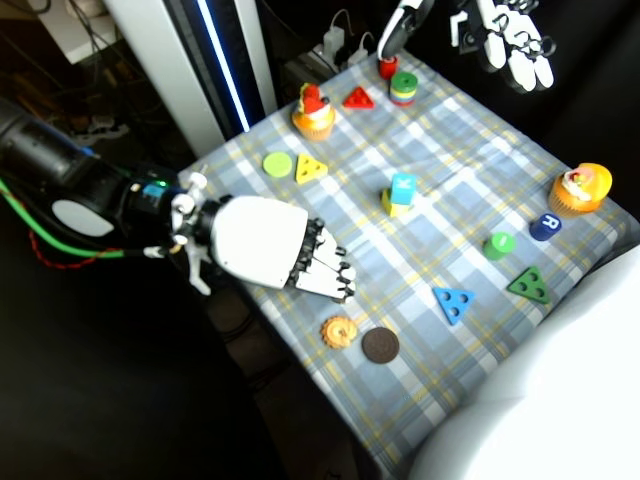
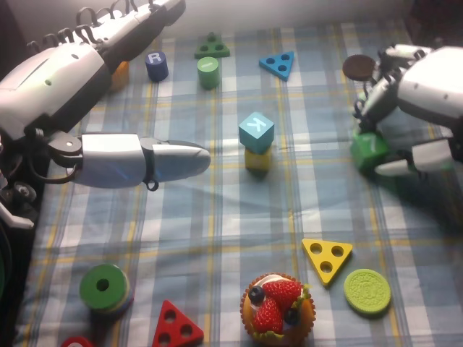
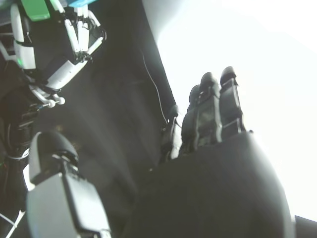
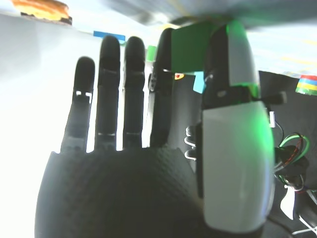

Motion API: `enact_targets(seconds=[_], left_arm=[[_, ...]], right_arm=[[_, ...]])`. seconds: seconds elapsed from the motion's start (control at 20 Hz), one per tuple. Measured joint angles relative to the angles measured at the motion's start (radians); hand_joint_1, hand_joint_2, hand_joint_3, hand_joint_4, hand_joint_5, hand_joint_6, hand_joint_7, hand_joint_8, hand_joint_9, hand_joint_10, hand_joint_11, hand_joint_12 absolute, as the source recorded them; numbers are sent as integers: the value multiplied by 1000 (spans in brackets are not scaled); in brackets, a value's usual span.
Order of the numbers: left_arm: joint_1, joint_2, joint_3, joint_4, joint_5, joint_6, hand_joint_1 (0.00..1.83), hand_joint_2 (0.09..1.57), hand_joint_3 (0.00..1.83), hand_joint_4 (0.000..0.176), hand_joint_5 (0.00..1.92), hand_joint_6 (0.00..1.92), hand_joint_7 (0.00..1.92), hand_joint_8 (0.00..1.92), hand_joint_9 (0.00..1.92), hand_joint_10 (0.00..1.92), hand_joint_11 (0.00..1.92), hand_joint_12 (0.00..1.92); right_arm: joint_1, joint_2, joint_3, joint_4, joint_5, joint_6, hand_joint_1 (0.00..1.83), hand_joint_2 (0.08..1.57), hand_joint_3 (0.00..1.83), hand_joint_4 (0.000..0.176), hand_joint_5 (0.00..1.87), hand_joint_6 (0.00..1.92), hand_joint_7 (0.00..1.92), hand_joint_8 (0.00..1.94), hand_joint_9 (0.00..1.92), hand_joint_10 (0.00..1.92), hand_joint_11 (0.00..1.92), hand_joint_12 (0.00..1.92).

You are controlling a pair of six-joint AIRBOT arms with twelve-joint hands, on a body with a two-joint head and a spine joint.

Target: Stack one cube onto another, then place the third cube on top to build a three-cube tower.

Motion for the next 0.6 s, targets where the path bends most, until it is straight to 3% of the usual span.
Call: enact_targets(seconds=[0.1, 0.2, 0.25, 0.35, 0.6], left_arm=[[1, 0, 0, -1, 1, 0, 613, 800, 2, 176, 0, 0, 19, 0, 61, 1, 0, 0], [1, 3, 0, -2, 6, 0, 622, 794, 0, 176, 0, 0, 14, 0, 55, 0, 0, 0], [1, 8, 0, 2, 10, 0, 623, 796, 0, 176, 0, 0, 19, 2, 74, 7, 0, 0], [2, 8, 1, -1, 12, 0, 643, 783, 0, 176, 0, 0, 15, 0, 76, 6, 0, 0], [7, 14, 3, -1, 24, 0, 699, 780, 0, 176, 0, 0, 24, 4, 79, 6, 0, 0]], right_arm=[[68, -2, 3, -80, 8, 33, 1184, 1041, 0, 0, 1153, 681, 851, 4, 658, 12, 0, 1243], [130, -24, 30, -161, 27, 92, 1182, 1043, 0, 0, 1147, 693, 862, 5, 700, 21, 71, 1209], [165, -47, 54, -218, 31, 137, 1153, 1046, 0, 0, 1142, 705, 846, 8, 694, 5, 157, 1015], [211, -88, 88, -308, 28, 214, 1175, 1049, 0, 0, 1138, 707, 846, 5, 671, 5, 82, 1126], [266, -160, 135, -428, 13, 289, 1183, 1050, 1, 0, 1129, 721, 863, 0, 644, 0, 35, 1088]])
